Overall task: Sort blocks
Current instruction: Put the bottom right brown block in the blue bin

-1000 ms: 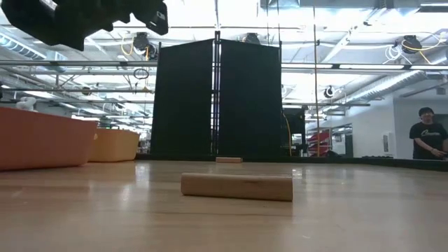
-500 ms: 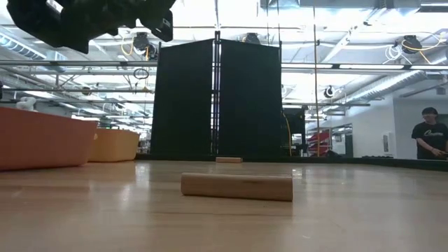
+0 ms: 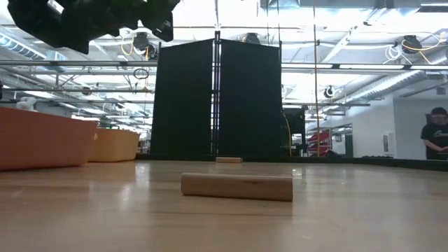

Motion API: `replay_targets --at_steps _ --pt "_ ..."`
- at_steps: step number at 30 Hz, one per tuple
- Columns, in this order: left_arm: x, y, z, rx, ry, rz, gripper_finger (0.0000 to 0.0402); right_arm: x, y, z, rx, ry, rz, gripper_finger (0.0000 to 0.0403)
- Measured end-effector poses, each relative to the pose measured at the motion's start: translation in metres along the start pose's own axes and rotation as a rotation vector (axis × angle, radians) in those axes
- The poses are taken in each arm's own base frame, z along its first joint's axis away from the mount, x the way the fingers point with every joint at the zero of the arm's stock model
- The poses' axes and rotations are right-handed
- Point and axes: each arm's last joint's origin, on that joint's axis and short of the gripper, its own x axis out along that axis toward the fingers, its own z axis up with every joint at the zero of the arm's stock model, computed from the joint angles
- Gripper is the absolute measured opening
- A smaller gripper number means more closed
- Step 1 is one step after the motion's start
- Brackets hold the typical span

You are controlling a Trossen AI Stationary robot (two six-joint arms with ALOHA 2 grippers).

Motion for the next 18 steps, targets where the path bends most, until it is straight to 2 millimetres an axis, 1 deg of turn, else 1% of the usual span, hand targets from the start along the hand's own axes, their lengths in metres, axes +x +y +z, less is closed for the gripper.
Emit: replay_targets --at_steps 7,9,14,16,18 --pt "0.0001 -0.0003 0.0 0.003 0.0 -0.007 0.0157 0.0003 -0.0002 0.0 0.0 0.001 0.007 0.0091" --pt "0.0001 -0.0003 -0.0001 0.017 0.0 -0.007 0.0144 0.0002 -0.0001 0.0 0.0 0.001 0.008 0.0091" --pt "-0.0005 0.0011 -0.0006 0.019 0.005 0.005 0.0096 0.0002 -0.0002 -0.0003 -0.011 0.004 0.007 0.0091" --pt "-0.0009 0.0021 -0.0007 0.019 0.007 0.01 0.0086 0.0003 -0.0003 -0.0003 -0.016 0.004 0.005 0.0091" --pt "-0.0014 0.0032 -0.0008 0.017 0.007 0.014 0.0086 0.0004 -0.0005 -0.0002 -0.017 0.003 0.001 0.0091"
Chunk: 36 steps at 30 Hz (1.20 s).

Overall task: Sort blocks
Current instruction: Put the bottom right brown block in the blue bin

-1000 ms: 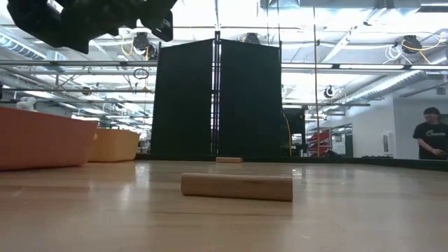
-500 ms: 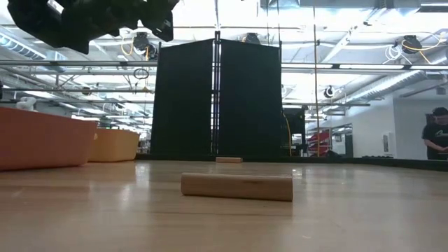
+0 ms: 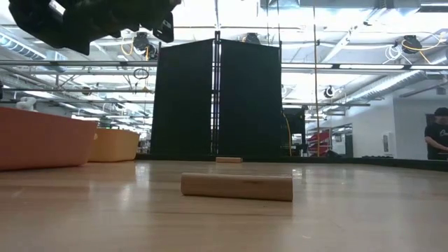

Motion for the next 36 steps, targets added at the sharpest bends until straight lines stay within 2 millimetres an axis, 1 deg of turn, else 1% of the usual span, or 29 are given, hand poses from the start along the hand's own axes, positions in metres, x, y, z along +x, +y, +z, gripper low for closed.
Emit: replay_targets --at_steps 7,9,12,20,24,27,32,36 --pt "0.0 0.0 0.0 -0.002 0.004 0.001 0.0086 0.0 0.0 0.0 0.0 0.0 -0.001 0.0092" --pt "0.0 0.0 0.0 -0.001 0.004 0.001 0.0086 0.0 0.0 0.0 -0.006 0.0 -0.001 0.0099" --pt "0.0 0.0 0.0 0.001 0.003 0.001 0.0086 0.0 0.0 0.0 -0.013 -0.003 -0.003 0.0121" --pt "0.0 0.0 0.0 0.001 0.004 0.0 0.0086 -0.001 -0.002 0.001 -0.025 0.002 -0.015 0.0207" --pt "0.0 0.0 0.0 -0.001 0.005 0.001 0.0086 -0.006 -0.005 0.005 -0.05 0.02 -0.015 0.0231" --pt "-0.001 0.0 0.0 -0.002 0.009 0.001 0.0086 -0.01 -0.006 0.008 -0.058 0.033 -0.01 0.0237" --pt "-0.002 0.0 0.003 0.005 0.0 0.002 0.0086 -0.017 -0.009 0.014 -0.055 0.048 -0.013 0.0232" --pt "-0.005 0.0 0.01 0.017 -0.02 0.006 0.0086 -0.021 -0.012 0.01 -0.059 0.105 -0.024 0.023"
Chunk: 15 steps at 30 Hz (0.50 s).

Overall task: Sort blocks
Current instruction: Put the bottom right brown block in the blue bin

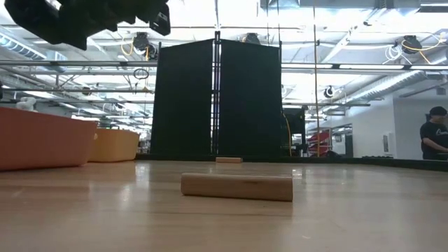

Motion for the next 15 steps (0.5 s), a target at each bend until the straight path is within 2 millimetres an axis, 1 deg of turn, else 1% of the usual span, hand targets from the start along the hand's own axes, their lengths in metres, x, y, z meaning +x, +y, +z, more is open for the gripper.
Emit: replay_targets --at_steps 4,8,11,15 --pt "-0.007 0.002 0.007 0.003 0.006 0.021 0.0086 -0.001 -0.001 -0.005 0.011 0.044 -0.008 0.0229" --pt "-0.018 0.006 0.009 -0.024 0.078 0.084 0.0086 -0.003 0.001 -0.006 0.007 0.051 -0.002 0.0229" --pt "-0.029 0.007 0.01 -0.051 0.156 0.166 0.0086 -0.004 0.002 -0.007 -0.003 0.062 0.0 0.0229" --pt "-0.044 0.003 0.013 -0.106 0.321 0.265 0.0086 -0.001 0.005 -0.013 -0.019 0.081 0.002 0.0229"
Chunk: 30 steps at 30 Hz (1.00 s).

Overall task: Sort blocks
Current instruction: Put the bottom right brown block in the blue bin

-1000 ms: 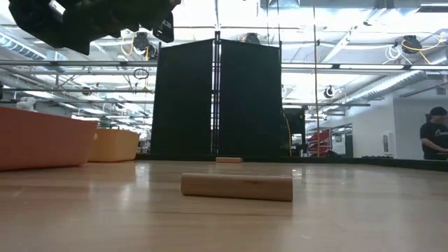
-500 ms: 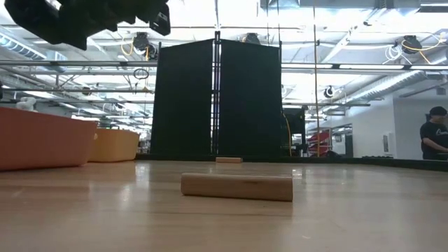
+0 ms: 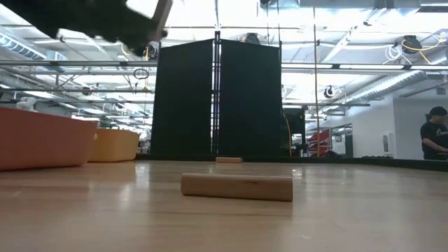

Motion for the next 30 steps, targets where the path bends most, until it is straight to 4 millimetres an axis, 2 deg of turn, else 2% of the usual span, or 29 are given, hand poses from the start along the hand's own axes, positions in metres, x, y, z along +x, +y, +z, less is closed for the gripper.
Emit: replay_targets --at_steps 7,14,21,24,30 --pt "-0.032 -0.006 0.004 -0.169 0.318 0.116 0.0086 0.014 0.007 -0.019 -0.028 0.069 -0.007 0.0229" --pt "-0.049 -0.013 0.019 -0.424 0.451 0.168 0.0086 0.024 0.011 -0.036 -0.081 0.135 -0.024 0.0228" --pt "-0.063 -0.032 0.021 -0.682 0.671 0.043 0.0086 0.027 0.011 -0.041 -0.148 0.159 -0.027 0.0228" --pt "-0.066 -0.045 0.018 -0.761 0.768 -0.049 0.0086 0.028 0.011 -0.04 -0.177 0.152 -0.023 0.0228" --pt "-0.078 -0.075 0.012 -0.924 0.994 -0.082 0.0086 0.034 0.002 -0.034 -0.193 0.121 -0.042 0.0228"
